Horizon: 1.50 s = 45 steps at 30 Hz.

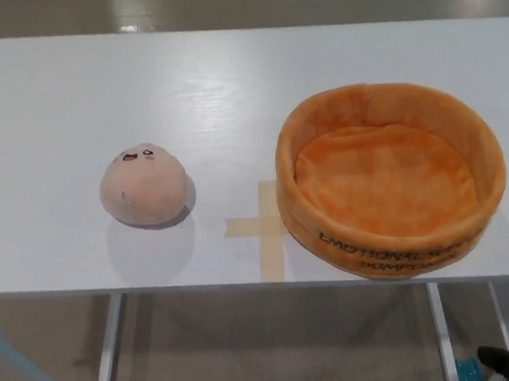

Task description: Use the left hand to pick up the pink round toy on the left and place it inside the orange plate on the desk.

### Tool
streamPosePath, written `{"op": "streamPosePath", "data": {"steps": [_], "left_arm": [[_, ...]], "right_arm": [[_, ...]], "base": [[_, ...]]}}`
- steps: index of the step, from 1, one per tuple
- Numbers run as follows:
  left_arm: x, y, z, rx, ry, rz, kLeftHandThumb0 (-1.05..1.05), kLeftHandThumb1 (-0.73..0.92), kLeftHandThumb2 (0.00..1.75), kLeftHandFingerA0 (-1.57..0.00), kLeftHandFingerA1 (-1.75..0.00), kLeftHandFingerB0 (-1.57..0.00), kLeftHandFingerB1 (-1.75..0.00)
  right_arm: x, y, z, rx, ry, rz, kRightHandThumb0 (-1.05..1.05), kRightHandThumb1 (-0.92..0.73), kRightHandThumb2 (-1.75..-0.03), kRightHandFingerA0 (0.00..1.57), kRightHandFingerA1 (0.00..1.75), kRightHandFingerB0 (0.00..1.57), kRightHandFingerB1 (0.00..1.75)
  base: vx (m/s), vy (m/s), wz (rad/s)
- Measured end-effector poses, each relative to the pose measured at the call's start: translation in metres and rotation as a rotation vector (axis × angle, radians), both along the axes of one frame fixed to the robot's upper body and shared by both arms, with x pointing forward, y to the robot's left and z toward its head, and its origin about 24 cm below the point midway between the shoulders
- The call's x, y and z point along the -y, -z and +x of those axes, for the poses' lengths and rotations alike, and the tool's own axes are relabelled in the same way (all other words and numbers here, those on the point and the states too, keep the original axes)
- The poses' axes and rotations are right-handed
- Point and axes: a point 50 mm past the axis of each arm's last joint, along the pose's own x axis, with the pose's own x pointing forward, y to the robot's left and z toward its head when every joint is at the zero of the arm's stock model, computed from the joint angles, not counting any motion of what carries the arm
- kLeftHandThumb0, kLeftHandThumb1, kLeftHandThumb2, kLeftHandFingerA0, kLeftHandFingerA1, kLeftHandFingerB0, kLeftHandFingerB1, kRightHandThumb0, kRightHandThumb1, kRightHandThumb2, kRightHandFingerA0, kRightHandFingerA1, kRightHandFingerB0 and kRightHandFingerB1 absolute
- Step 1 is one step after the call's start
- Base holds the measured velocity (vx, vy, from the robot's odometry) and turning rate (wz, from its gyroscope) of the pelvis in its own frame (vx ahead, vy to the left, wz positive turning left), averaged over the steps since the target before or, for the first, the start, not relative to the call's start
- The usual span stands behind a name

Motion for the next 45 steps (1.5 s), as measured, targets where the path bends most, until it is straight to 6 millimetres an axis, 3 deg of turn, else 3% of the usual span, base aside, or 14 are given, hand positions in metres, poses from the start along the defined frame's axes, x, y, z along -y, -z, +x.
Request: {"op": "streamPosePath", "data": {"steps": [2,3,4,5,11,14,26,31,35,36,37,38,40,45], "left_arm": [[0.000,0.000,0.000,0.005,0.000,0.000,-0.20,0.65,0.59,-0.10,-0.61,-0.11,-0.33],[0.000,0.000,0.000,0.008,0.001,0.000,-0.18,0.44,0.93,-0.11,-0.58,0.00,-0.46],[0.000,0.000,0.000,0.009,0.002,0.001,-0.18,0.44,0.93,-0.11,-0.58,0.00,-0.46],[0.000,0.000,-0.001,0.011,0.003,0.001,-0.24,0.64,0.60,-0.07,-0.64,-0.09,-0.34],[0.002,0.001,-0.002,0.016,0.025,-0.003,-0.22,0.62,0.62,-0.04,-0.50,-0.08,-0.24],[0.003,0.001,-0.003,0.012,0.076,0.007,-0.33,0.56,0.65,-0.08,-0.58,-0.05,-0.27],[-0.005,-0.008,-0.014,0.013,0.446,0.120,-0.22,0.55,0.57,-0.31,-0.68,-0.08,-0.42],[-0.017,-0.023,-0.024,0.056,0.595,0.159,-0.40,0.44,0.73,-0.28,-0.67,-0.09,-0.49],[-0.024,-0.037,-0.030,0.096,0.682,0.181,-0.38,0.44,0.71,-0.34,-0.68,-0.17,-0.50],[-0.025,-0.044,-0.031,0.115,0.712,0.190,-0.30,0.53,0.55,-0.39,-0.68,-0.24,-0.45],[-0.026,-0.048,-0.032,0.128,0.733,0.197,-0.23,0.34,0.86,-0.39,-0.68,-0.19,-0.56],[-0.026,-0.048,-0.032,0.128,0.733,0.197,-0.38,0.44,0.72,-0.38,-0.67,-0.30,-0.53],[-0.027,-0.064,-0.033,0.167,0.802,0.218,-0.34,0.50,0.55,-0.44,-0.69,-0.43,-0.46],[-0.024,-0.090,-0.035,0.233,0.921,0.225,-0.41,0.49,0.55,-0.48,-0.68,-0.49,-0.49]], "right_arm": [[-0.001,0.001,-0.003,0.000,-0.003,-0.007,-0.09,-0.59,-0.61,0.38,0.82,0.18,0.60],[-0.001,0.002,-0.003,0.001,-0.003,-0.010,-0.10,-0.59,-0.61,0.38,0.80,0.19,0.59],[-0.001,0.002,-0.003,0.002,-0.003,-0.012,-0.10,-0.59,-0.61,0.38,0.80,0.19,0.59],[-0.001,0.002,-0.003,0.002,-0.005,-0.014,-0.10,-0.59,-0.61,0.39,0.81,0.19,0.59],[-0.002,0.002,-0.005,0.008,-0.011,-0.029,-0.14,-0.59,-0.62,0.37,0.83,0.16,0.61],[-0.002,0.001,-0.003,0.026,-0.006,-0.026,-0.15,-0.59,-0.62,0.40,0.85,0.17,0.61],[-0.012,0.003,-0.005,0.032,-0.031,-0.019,-0.12,-0.60,-0.61,0.40,0.84,0.17,0.60],[-0.012,0.003,-0.005,0.031,-0.034,-0.017,-0.12,-0.60,-0.62,0.40,0.84,0.18,0.62],[-0.012,0.003,-0.005,0.033,-0.034,-0.016,-0.13,-0.59,-0.61,0.40,0.84,0.19,0.62],[-0.012,0.003,-0.005,0.034,-0.035,-0.016,-0.14,-0.59,-0.61,0.40,0.84,0.18,0.61],[-0.012,0.003,-0.004,0.035,-0.035,-0.016,-0.14,-0.58,-0.60,0.42,0.86,0.20,0.63],[-0.012,0.003,-0.004,0.035,-0.035,-0.016,-0.10,-0.60,-0.61,0.38,0.85,0.18,0.63],[-0.012,0.002,-0.004,0.037,-0.035,-0.016,-0.11,-0.60,-0.61,0.38,0.84,0.18,0.63],[-0.012,0.002,-0.003,0.039,-0.035,-0.015,-0.12,-0.59,-0.60,0.38,0.84,0.19,0.62]], "base": [[0.00,0.000,0.00],[0.00,0.000,0.00],[0.00,0.000,0.00],[0.00,0.000,0.00],[0.00,0.000,0.00],[0.00,0.000,0.00],[0.00,0.000,0.00],[0.00,0.000,0.00],[0.00,0.000,0.00],[0.00,0.000,0.00],[0.00,0.000,0.00],[0.00,0.000,0.00],[0.00,0.000,0.00],[0.00,0.000,0.00]]}}
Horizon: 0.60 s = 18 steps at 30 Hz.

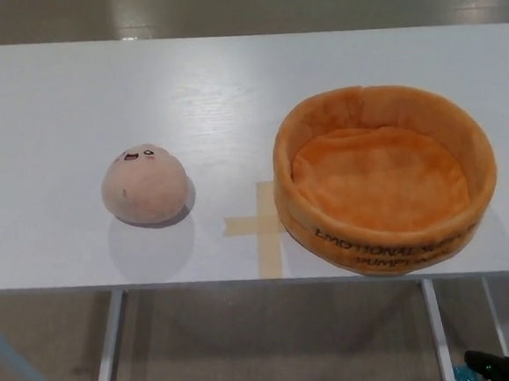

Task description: Use the left hand to pick up the pink round toy on the left and place it inside the orange plate on the desk.

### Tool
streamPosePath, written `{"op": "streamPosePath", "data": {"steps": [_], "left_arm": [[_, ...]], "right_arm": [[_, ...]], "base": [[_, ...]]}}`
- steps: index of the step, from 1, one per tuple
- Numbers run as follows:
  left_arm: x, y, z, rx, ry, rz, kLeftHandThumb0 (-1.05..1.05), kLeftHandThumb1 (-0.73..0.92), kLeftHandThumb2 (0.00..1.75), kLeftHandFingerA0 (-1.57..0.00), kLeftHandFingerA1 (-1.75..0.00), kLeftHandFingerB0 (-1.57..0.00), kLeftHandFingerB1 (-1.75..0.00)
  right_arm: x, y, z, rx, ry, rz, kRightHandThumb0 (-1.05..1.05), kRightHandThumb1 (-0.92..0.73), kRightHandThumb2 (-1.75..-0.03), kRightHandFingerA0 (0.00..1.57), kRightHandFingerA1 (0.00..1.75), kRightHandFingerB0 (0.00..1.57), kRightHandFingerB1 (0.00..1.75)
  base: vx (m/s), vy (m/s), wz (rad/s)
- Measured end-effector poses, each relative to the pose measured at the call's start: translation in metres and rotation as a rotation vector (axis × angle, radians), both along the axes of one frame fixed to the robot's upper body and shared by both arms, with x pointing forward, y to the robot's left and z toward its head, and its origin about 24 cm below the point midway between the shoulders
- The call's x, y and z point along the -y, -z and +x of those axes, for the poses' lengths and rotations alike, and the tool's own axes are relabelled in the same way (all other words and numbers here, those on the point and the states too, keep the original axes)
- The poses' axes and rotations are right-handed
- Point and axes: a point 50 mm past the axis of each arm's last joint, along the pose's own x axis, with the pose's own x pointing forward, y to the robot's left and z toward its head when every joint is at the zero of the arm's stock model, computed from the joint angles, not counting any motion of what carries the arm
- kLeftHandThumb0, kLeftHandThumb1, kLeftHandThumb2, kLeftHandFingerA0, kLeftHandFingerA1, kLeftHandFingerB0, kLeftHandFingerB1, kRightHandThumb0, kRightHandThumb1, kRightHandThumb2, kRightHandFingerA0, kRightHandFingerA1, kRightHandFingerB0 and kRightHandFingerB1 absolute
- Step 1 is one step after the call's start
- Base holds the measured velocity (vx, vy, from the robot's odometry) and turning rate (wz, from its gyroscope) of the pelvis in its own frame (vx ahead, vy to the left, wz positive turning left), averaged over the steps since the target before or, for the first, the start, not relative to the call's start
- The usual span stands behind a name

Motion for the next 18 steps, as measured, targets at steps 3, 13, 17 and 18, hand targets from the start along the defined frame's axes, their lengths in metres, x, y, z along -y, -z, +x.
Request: {"op": "streamPosePath", "data": {"steps": [3,13,17,18], "left_arm": [[0.004,-0.014,0.000,0.028,0.062,-0.008,-0.36,0.49,0.54,-0.49,-0.72,-0.47,-0.53],[0.022,-0.078,0.002,0.166,0.281,-0.084,-0.38,0.47,0.54,-0.57,-0.67,-0.47,-0.55],[0.027,-0.101,0.005,0.237,0.327,-0.109,-0.40,0.49,0.54,-0.49,-0.71,-0.43,-0.56],[0.029,-0.108,0.006,0.263,0.337,-0.119,-0.36,0.47,0.54,-0.43,-0.72,-0.42,-0.58]], "right_arm": [[0.000,0.000,0.000,0.000,0.000,0.000,-0.11,-0.59,-0.60,0.40,0.86,0.20,0.63],[0.000,-0.001,0.002,0.004,-0.003,-0.001,-0.13,-0.61,-0.60,0.42,0.87,0.22,0.64],[0.000,-0.001,0.002,0.004,-0.004,-0.001,-0.13,-0.60,-0.59,0.41,0.85,0.23,0.64],[-0.001,-0.001,0.002,0.004,-0.005,-0.002,-0.11,-0.58,-0.59,0.40,0.85,0.23,0.66]], "base": [[0.00,0.000,0.00],[0.00,0.000,0.00],[0.00,0.000,0.00],[0.00,0.000,0.00]]}}
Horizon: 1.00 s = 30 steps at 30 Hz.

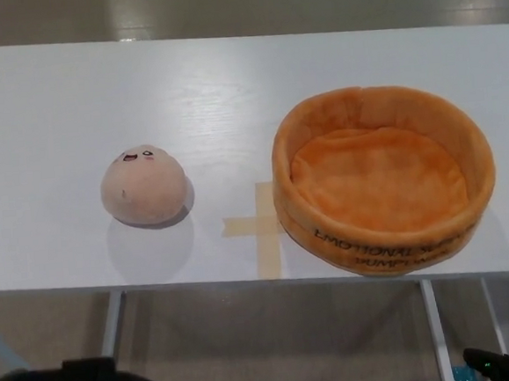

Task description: Use the left hand to pick up the pink round toy on the left and place it inside the orange plate on the desk.

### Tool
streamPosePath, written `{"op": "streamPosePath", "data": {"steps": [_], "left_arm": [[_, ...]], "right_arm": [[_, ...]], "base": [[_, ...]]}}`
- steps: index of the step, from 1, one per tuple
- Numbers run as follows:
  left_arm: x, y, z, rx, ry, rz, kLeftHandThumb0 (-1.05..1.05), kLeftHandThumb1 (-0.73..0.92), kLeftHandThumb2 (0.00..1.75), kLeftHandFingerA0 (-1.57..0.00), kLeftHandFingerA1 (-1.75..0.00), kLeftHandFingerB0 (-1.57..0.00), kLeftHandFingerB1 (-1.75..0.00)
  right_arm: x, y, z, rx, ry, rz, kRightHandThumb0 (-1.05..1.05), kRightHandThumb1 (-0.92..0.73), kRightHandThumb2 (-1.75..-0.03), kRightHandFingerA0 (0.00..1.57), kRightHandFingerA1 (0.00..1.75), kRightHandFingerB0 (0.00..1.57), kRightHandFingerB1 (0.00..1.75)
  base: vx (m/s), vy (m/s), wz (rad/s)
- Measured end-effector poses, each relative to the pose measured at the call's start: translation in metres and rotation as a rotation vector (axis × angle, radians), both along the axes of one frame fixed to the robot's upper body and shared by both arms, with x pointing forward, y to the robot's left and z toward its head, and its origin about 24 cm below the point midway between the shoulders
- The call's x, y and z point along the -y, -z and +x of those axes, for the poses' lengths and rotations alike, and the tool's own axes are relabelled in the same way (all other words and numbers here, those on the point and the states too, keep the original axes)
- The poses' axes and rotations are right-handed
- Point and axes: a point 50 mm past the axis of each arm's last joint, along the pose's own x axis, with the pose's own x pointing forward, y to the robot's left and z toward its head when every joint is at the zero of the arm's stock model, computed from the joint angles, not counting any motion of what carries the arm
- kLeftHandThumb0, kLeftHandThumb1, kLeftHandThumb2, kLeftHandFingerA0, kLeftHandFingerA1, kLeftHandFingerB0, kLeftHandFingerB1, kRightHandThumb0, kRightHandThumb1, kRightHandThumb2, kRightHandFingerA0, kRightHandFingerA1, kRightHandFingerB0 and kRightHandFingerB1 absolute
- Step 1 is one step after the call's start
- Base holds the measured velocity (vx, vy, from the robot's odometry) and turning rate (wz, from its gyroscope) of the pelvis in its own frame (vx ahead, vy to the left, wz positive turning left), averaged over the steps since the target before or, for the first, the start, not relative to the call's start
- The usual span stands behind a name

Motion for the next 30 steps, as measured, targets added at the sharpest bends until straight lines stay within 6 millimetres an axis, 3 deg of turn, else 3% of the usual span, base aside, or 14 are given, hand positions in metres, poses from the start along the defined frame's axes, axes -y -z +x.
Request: {"op": "streamPosePath", "data": {"steps": [3,4,5,6,9,12,13,14,16,21,22,23,26,30], "left_arm": [[0.005,-0.018,0.003,0.064,0.028,-0.028,-0.36,0.47,0.54,-0.43,-0.72,-0.42,-0.58],[0.007,-0.025,0.005,0.091,0.038,-0.037,-0.36,0.49,0.55,-0.31,-0.72,-0.30,-0.56],[0.011,-0.034,0.007,0.129,0.056,-0.053,-0.36,0.49,0.55,-0.31,-0.72,-0.30,-0.56],[0.013,-0.039,0.009,0.152,0.066,-0.062,-0.43,0.42,0.75,-0.26,-0.68,-0.24,-0.59],[0.024,-0.066,0.025,0.293,0.109,-0.118,-0.32,0.45,0.66,-0.18,-0.64,-0.19,-0.57],[0.031,-0.087,0.043,0.413,0.116,-0.154,-0.33,0.46,0.66,-0.16,-0.60,-0.18,-0.53],[0.031,-0.089,0.046,0.426,0.114,-0.158,-0.29,0.50,0.56,-0.20,-0.43,-0.27,-0.33],[0.033,-0.095,0.058,0.465,0.099,-0.170,-0.29,0.50,0.56,-0.20,-0.43,-0.27,-0.33],[0.033,-0.098,0.071,0.493,0.069,-0.173,-0.39,0.47,0.63,-0.19,-0.40,-0.19,-0.33],[0.029,-0.097,0.097,0.499,0.009,-0.136,-0.36,0.48,0.62,-0.14,-0.36,-0.15,-0.31],[0.028,-0.096,0.102,0.495,-0.005,-0.124,-0.24,0.49,0.96,-0.02,-0.51,0.00,-0.47],[0.027,-0.094,0.106,0.492,-0.013,-0.115,-0.39,0.48,0.65,-0.04,-0.21,-0.09,-0.31],[0.025,-0.090,0.121,0.477,-0.048,-0.072,-0.35,0.42,0.69,0.00,-0.19,-0.08,-0.33],[0.027,-0.087,0.137,0.460,-0.074,-0.020,-0.21,0.38,0.64,0.00,0.00,-0.04,-0.26]], "right_arm": [[0.000,0.000,0.000,0.000,-0.003,-0.001,-0.11,-0.58,-0.59,0.40,0.85,0.23,0.66],[0.000,0.000,0.000,-0.001,-0.005,-0.002,-0.10,-0.58,-0.59,0.41,0.85,0.23,0.65],[-0.001,0.000,0.000,-0.001,-0.007,-0.003,-0.10,-0.58,-0.59,0.41,0.85,0.23,0.65],[-0.001,0.000,0.000,-0.002,-0.009,-0.003,-0.10,-0.57,-0.59,0.42,0.86,0.23,0.65],[-0.001,0.000,0.000,-0.003,-0.015,-0.006,-0.13,-0.57,-0.59,0.43,0.85,0.24,0.65],[-0.002,0.000,0.000,-0.006,-0.020,-0.009,-0.12,-0.57,-0.59,0.43,0.86,0.24,0.65],[-0.002,0.001,0.000,-0.007,-0.020,-0.010,-0.12,-0.58,-0.59,0.39,0.84,0.23,0.66],[-0.002,0.001,0.000,-0.007,-0.021,-0.011,-0.12,-0.58,-0.59,0.39,0.84,0.23,0.66],[-0.001,0.001,0.000,-0.010,-0.023,-0.013,-0.07,-0.57,-0.58,0.43,0.87,0.26,0.68],[-0.001,0.001,-0.001,-0.012,-0.027,-0.016,-0.06,-0.57,-0.58,0.42,0.86,0.25,0.66],[-0.001,0.001,-0.001,-0.012,-0.028,-0.016,-0.08,-0.58,-0.58,0.43,0.87,0.25,0.66],[-0.002,0.001,-0.001,-0.012,-0.029,-0.016,-0.09,-0.57,-0.58,0.46,0.88,0.27,0.68],[-0.002,0.001,-0.001,-0.015,-0.035,-0.018,-0.10,-0.57,-0.58,0.47,0.88,0.27,0.67],[-0.003,0.002,-0.001,-0.017,-0.039,-0.019,-0.10,-0.58,-0.57,0.43,0.87,0.26,0.67]], "base": [[0.00,0.000,0.00],[0.00,0.000,0.00],[0.00,0.000,0.00],[0.00,0.000,0.00],[0.00,0.000,0.00],[0.00,0.000,0.00],[0.00,0.000,0.00],[0.00,0.000,0.00],[0.00,0.000,0.00],[0.00,0.000,0.00],[0.00,0.000,0.00],[0.00,0.000,0.00],[0.00,0.000,0.00],[0.00,0.000,0.00]]}}
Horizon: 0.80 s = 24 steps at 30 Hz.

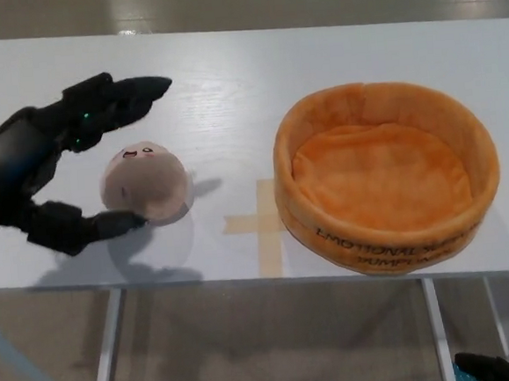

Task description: Use the left hand to pick up the pink round toy on the left and place it inside the orange plate on the desk.

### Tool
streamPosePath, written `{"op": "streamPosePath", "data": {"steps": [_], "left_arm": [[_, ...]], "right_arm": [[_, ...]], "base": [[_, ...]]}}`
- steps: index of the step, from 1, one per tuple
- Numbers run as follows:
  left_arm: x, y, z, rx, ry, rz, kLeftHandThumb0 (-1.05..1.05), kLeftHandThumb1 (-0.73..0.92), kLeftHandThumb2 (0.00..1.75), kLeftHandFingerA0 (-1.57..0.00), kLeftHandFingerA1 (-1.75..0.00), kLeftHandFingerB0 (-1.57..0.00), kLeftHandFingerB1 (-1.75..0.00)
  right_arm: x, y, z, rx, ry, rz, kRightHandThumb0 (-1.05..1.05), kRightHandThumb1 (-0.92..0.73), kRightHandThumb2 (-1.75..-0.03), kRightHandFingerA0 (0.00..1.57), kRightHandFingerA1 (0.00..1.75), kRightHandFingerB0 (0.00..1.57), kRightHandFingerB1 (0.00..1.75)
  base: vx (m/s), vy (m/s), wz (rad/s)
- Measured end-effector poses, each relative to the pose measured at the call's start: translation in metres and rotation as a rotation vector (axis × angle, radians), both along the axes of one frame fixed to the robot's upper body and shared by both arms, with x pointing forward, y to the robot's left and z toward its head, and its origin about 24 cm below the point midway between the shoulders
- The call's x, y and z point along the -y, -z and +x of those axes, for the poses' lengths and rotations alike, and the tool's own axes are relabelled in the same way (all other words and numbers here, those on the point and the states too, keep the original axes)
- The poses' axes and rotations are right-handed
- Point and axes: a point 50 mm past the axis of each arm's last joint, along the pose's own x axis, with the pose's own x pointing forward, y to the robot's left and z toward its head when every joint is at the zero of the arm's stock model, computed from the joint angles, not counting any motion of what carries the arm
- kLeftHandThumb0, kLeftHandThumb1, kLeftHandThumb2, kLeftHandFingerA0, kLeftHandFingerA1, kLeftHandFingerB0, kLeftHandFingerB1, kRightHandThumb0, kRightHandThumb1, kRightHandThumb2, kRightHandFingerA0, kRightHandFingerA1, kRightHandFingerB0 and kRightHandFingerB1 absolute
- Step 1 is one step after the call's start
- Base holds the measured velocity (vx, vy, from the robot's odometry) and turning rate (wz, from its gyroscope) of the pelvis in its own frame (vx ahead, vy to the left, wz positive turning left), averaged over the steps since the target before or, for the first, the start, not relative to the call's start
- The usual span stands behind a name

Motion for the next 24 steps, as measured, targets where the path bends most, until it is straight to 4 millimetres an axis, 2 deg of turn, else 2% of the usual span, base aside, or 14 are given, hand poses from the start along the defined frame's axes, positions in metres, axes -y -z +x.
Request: {"op": "streamPosePath", "data": {"steps": [2,3,12,24], "left_arm": [[0.001,0.002,0.007,-0.010,-0.019,0.023,-0.23,0.36,0.63,0.00,0.00,-0.02,-0.23],[0.002,0.004,0.014,-0.021,-0.035,0.049,-0.22,0.22,0.60,0.00,-0.12,0.00,-0.26],[0.008,0.019,0.042,-0.084,-0.120,0.203,-0.26,0.22,0.56,0.00,0.00,-0.02,-0.23],[0.010,0.051,0.064,-0.145,-0.246,0.478,-0.42,0.32,0.65,0.00,0.00,-0.04,-0.18]], "right_arm": [[0.000,0.000,0.000,-0.001,-0.002,0.000,-0.11,-0.58,-0.58,0.42,0.86,0.25,0.65],[0.000,0.000,0.000,-0.002,-0.002,0.000,-0.10,-0.57,-0.58,0.43,0.87,0.26,0.66],[-0.001,0.001,-0.001,-0.005,-0.007,-0.001,-0.09,-0.57,-0.58,0.42,0.84,0.26,0.65],[-0.001,0.001,-0.001,-0.006,-0.011,-0.001,-0.10,-0.59,-0.58,0.39,0.81,0.23,0.62]], "base": [[0.00,0.000,0.00],[0.00,0.000,0.00],[0.00,0.000,0.00],[0.00,0.000,0.00]]}}
